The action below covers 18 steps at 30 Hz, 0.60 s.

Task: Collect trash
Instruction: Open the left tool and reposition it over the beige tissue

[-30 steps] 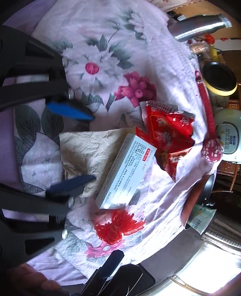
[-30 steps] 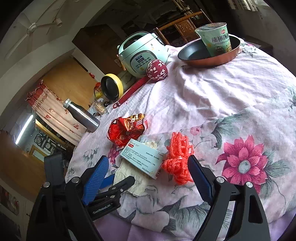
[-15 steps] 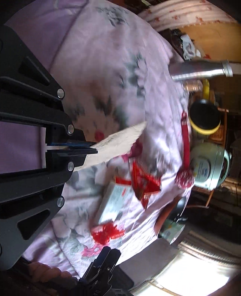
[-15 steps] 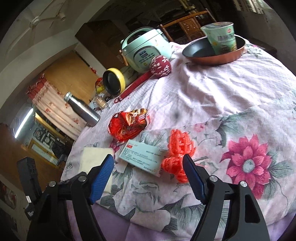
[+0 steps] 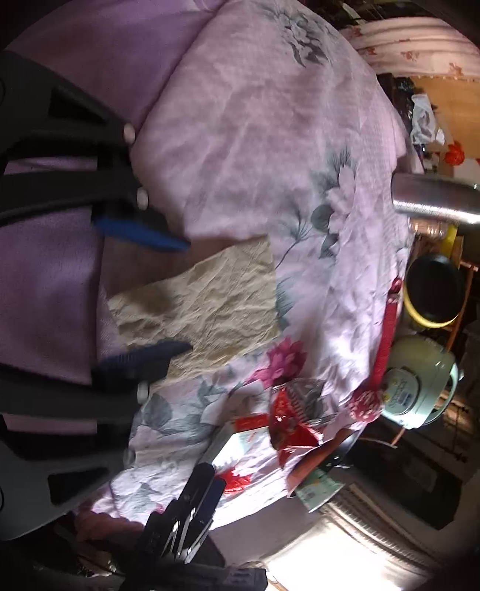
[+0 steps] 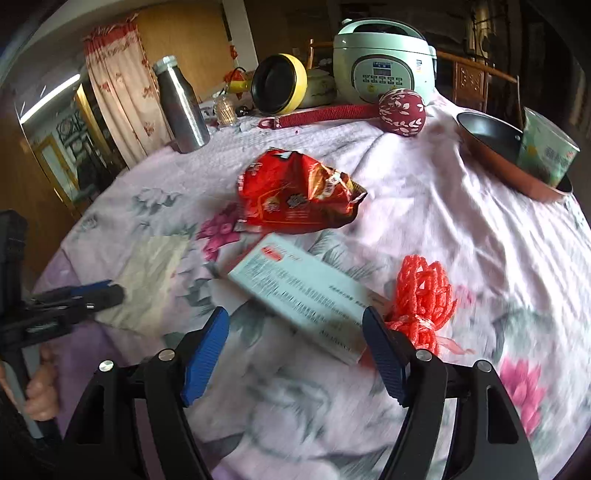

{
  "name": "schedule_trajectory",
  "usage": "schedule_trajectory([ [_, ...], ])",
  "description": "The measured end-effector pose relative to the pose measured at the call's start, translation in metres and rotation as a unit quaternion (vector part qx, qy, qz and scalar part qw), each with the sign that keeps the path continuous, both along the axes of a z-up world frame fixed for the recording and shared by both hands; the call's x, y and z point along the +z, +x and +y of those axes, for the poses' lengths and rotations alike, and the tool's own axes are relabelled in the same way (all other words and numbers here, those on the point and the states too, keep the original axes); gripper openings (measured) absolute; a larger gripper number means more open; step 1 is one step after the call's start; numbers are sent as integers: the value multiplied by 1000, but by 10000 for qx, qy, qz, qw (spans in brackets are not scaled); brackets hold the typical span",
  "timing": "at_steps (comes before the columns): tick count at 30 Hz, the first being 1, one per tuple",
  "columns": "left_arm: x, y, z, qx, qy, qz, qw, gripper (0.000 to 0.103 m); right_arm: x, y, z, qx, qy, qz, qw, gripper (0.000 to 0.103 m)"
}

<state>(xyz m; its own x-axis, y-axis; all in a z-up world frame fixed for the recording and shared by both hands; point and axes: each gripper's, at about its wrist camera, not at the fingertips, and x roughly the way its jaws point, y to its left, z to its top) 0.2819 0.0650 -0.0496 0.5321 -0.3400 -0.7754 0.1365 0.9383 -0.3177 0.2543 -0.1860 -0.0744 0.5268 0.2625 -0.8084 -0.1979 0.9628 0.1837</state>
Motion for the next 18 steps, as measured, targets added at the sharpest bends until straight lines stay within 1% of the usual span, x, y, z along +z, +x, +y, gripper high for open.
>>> schedule_trajectory([
  [1,0,0,3,50,-123,-10,9999,61,-2,3,0,4,-32,-16,10000,75],
  [3,-1,2,7,35,-334,22,9994,64,-6,8,0,35,-120,-93,9999,82],
  [6,-2,4,12,20,-612,57,9981,67,-5,8,4,128,-415,-187,9989,84],
  [8,-2,5,12,-13,-666,61,9978,70,-9,8,8,171,-598,-161,9979,88],
  [10,-2,5,10,-57,-658,60,9978,72,-17,9,15,243,-878,-86,9958,88],
  [11,-2,5,9,-73,-648,58,9979,74,-20,8,17,306,-940,-63,9951,86],
  [12,-1,5,9,-86,-639,57,9979,74,-17,5,19,441,-835,-36,9955,80],
  [13,-2,5,9,-91,-640,56,9979,75,-14,2,21,747,-508,142,9958,77],
  [14,-2,5,9,-91,-648,56,9978,75,-9,-3,23,1024,-153,254,9943,76],
  [15,-2,5,9,-90,-656,57,9978,75,-5,-6,24,1136,-27,247,9932,76],
  [16,-2,5,9,-91,-651,57,9978,75,1,-12,26,1244,1,137,9921,76],
  [18,-2,5,8,-95,-620,54,9980,75,7,-16,28,1230,-175,-110,9922,77],
])
